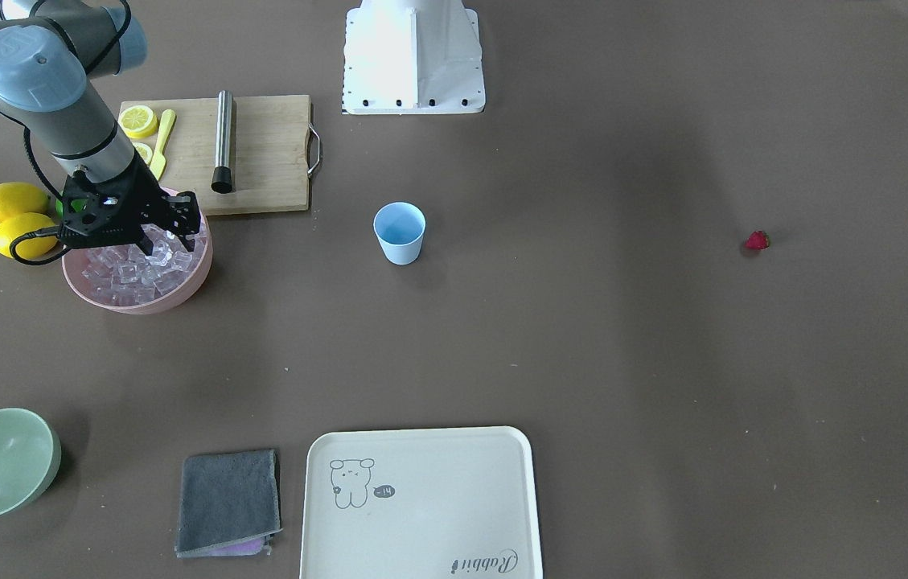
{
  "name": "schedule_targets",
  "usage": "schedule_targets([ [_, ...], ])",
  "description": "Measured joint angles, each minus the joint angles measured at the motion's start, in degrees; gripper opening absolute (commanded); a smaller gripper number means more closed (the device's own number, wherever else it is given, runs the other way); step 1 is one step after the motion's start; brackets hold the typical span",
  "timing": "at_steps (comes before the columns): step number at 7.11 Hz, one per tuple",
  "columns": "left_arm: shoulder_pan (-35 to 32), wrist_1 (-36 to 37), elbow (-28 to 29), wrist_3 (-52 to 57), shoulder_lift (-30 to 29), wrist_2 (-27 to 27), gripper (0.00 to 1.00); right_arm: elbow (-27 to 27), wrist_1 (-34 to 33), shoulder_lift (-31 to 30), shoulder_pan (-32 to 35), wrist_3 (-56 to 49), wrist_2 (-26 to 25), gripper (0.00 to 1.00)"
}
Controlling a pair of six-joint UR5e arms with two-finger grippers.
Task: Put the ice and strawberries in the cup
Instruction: 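Grasp another ice cube in the pink bowl with the right gripper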
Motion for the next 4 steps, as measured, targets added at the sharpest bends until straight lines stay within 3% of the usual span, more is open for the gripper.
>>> schedule_targets([
  [4, 0.3, 0.0, 0.0, 0.0, -0.1, 0.1, 0.99, 0.3, 0.2, -0.8, 0.6, -2.5, 0.7, 0.63],
])
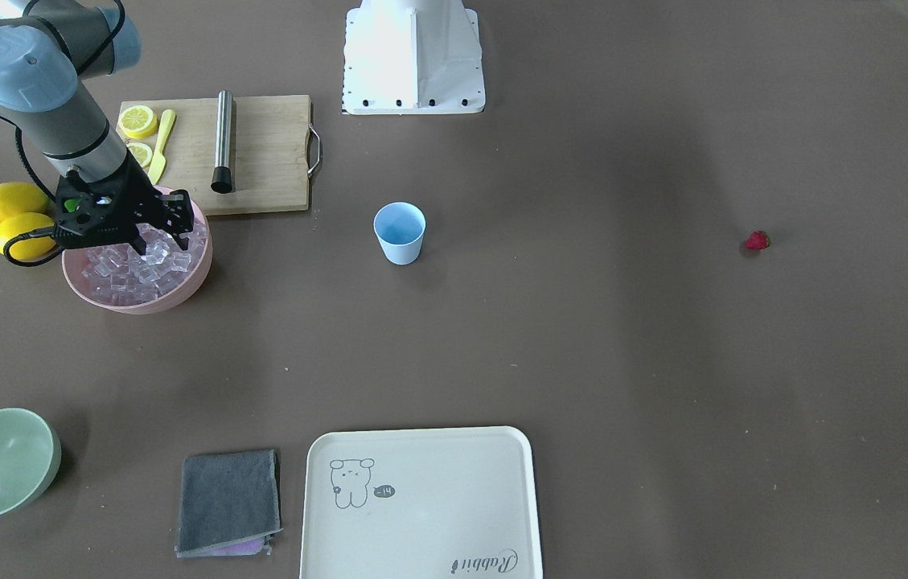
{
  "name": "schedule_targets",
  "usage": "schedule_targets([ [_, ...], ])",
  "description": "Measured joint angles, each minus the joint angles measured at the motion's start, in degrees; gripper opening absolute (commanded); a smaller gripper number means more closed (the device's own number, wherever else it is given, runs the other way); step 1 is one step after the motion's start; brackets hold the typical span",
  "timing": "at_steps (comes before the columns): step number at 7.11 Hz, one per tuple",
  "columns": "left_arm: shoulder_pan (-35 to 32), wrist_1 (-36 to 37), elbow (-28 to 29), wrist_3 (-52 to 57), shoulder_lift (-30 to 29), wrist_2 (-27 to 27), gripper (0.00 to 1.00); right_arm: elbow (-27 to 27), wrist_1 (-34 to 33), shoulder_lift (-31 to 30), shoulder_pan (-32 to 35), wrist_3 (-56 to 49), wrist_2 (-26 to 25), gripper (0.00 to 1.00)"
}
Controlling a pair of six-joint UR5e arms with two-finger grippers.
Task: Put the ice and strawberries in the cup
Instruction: 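Grasp another ice cube in the pink bowl with the right gripper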
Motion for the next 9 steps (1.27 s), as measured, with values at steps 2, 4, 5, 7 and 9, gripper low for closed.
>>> schedule_targets([
  [2, 0.3, 0.0, 0.0, 0.0, 0.0, 0.1, 0.99, -0.3, -0.1, -0.1, 1.1, -2.4, 0.7, 0.63],
  [4, 0.4, 0.0, 0.1, 0.0, 0.1, 0.1, 0.99, -1.2, -0.1, -0.1, 1.4, -3.7, 0.7, 0.59],
  [5, 0.4, 0.0, 0.1, 0.0, 0.1, 0.1, 0.99, -1.4, 0.0, 0.0, 1.4, -3.5, 0.6, 0.45],
  [7, 0.4, -0.5, 0.1, 0.0, 0.2, 0.0, 0.99, -1.5, 0.0, -0.1, 1.2, -3.3, 0.4, 0.03],
  [9, 0.4, -1.2, 0.2, -0.1, 0.2, 0.1, 0.99, -1.5, 0.2, 0.0, 0.9, -3.4, 0.4, 0.00],
])
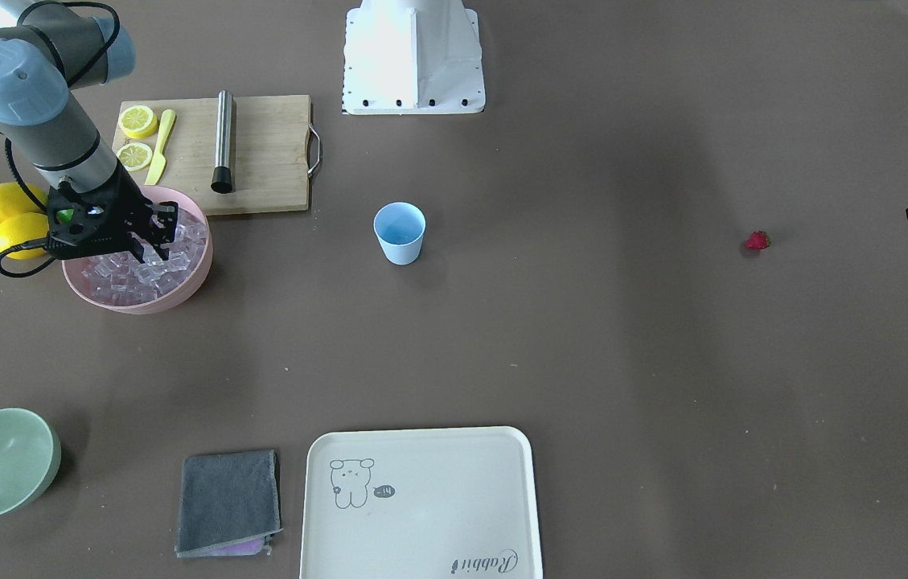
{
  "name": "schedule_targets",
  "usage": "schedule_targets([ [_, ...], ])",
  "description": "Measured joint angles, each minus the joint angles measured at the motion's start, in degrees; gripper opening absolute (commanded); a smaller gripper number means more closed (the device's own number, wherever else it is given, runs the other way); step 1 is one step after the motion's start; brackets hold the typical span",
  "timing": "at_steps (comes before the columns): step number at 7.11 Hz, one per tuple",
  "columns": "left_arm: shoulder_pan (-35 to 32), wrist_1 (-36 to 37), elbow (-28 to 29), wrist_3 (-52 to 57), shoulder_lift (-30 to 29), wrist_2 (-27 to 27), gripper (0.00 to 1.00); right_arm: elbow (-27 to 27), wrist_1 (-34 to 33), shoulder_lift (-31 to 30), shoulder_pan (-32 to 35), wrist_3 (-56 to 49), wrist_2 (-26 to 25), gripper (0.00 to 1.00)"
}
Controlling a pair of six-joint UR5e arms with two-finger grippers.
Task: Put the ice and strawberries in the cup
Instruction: 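Grasp another ice cube in the pink bowl with the right gripper, then carry the ice cube over the blue cup and open the right gripper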
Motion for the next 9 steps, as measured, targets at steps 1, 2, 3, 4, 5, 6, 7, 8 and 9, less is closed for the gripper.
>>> schedule_targets([
  [1, 0.0, -0.1, 0.0, 0.0, 0.0, 0.0, 0.99, 0.7, -0.1, 0.3, 0.2, -0.1, 0.4, 0.00],
  [2, 0.0, -0.1, 0.0, 0.0, 0.0, 0.0, 0.99, 1.6, -0.9, 1.3, 0.9, -0.2, 1.4, 0.00],
  [3, 0.1, -0.1, 0.0, 0.0, 0.0, 0.0, 0.99, 2.1, -3.5, 4.0, 2.1, -0.1, 3.1, 0.00],
  [4, 0.1, -0.1, 0.0, 0.0, 0.0, 0.0, 0.99, 2.2, -8.1, 8.5, 2.6, 1.0, 4.2, 0.00],
  [5, 0.2, -0.1, 0.1, -0.1, 0.0, 0.0, 0.99, 1.7, -12.7, 14.1, 1.9, 4.9, 4.4, 0.00],
  [6, 0.3, -0.1, 0.2, -0.1, 0.0, 0.0, 0.99, 0.2, -15.4, 19.7, 0.2, 11.2, 3.5, 0.00],
  [7, 0.5, -0.1, 0.5, -0.1, -0.1, -0.1, 0.99, -2.6, -16.6, 25.2, -2.5, 17.2, 0.9, 0.00],
  [8, 0.5, -0.1, 0.7, -0.1, -0.2, -0.1, 0.99, -5.6, -17.0, 29.6, -5.4, 22.3, -2.3, 0.00],
  [9, 0.6, -0.1, 0.7, -0.1, -0.3, -0.1, 0.99, -7.8, -17.1, 32.7, -8.4, 26.2, -5.6, 0.00],
])
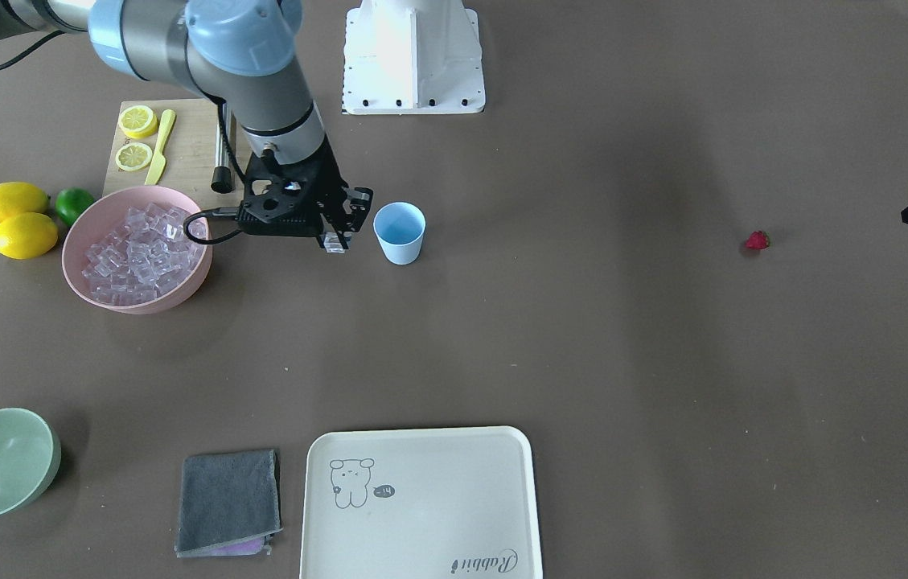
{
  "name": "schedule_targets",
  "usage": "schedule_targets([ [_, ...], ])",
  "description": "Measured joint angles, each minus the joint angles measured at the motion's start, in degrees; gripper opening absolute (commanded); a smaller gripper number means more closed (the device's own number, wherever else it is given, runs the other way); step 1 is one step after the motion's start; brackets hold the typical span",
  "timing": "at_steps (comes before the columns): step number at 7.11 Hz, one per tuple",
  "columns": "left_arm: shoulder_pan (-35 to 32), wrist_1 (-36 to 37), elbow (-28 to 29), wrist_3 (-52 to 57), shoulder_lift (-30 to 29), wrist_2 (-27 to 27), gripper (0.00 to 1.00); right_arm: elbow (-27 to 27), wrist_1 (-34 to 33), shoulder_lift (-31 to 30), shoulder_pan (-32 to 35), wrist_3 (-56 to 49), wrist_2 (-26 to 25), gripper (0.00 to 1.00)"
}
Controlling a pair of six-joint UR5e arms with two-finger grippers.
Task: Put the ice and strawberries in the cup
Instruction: 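Carry the ice cube over the blue cup and open the right gripper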
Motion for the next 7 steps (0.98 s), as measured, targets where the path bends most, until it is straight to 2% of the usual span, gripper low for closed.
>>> schedule_targets([
  [2, 0.0, 0.0, 0.4, 0.0, -0.1, 0.0, 0.99, -2.1, 0.0, 2.7, -5.3, 4.4, -5.5, 0.00],
  [3, 0.0, 0.0, 0.8, 0.0, -0.2, 0.0, 0.99, -2.4, 0.0, 3.0, -6.6, 5.0, -6.9, 0.89],
  [4, 0.1, -0.1, 1.0, 0.0, -0.3, -0.1, 0.99, -2.3, 0.0, 2.8, -7.1, 5.0, -7.4, 1.00],
  [7, 0.1, -0.1, 1.2, 0.1, -0.3, -0.1, 0.99, -0.9, -0.2, 1.9, -7.2, 4.3, -7.2, 1.00],
])
